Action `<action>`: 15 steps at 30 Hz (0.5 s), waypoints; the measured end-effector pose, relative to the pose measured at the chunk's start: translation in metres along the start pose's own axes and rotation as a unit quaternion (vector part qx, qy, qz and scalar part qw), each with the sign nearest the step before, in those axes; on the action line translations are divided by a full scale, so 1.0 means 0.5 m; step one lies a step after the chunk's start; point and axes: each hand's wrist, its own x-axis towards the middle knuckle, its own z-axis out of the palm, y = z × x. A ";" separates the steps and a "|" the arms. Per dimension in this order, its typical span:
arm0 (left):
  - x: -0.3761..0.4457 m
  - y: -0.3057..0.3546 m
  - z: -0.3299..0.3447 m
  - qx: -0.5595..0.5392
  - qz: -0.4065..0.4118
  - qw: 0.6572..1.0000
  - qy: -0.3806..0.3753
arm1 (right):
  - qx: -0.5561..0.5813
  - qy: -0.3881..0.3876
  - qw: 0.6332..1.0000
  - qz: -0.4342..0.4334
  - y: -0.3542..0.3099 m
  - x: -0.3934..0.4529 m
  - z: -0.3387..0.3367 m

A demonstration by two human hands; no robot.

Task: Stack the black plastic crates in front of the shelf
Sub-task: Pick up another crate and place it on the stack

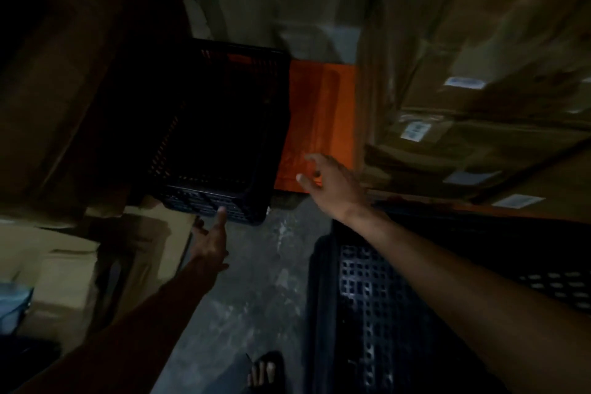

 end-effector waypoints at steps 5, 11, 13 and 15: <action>0.165 0.043 -0.037 -0.092 -0.051 0.994 -0.030 | 0.158 -0.090 0.970 0.160 -0.036 0.200 0.119; 0.316 0.074 -0.053 -0.139 -0.069 0.984 -0.084 | 0.286 -0.111 0.914 0.266 -0.037 0.318 0.210; 0.343 0.075 -0.049 -0.160 -0.080 0.982 -0.069 | 0.298 -0.116 0.913 0.255 -0.044 0.334 0.244; 0.359 0.077 -0.045 -0.187 -0.070 0.975 -0.093 | 0.280 -0.095 0.928 0.228 -0.051 0.346 0.281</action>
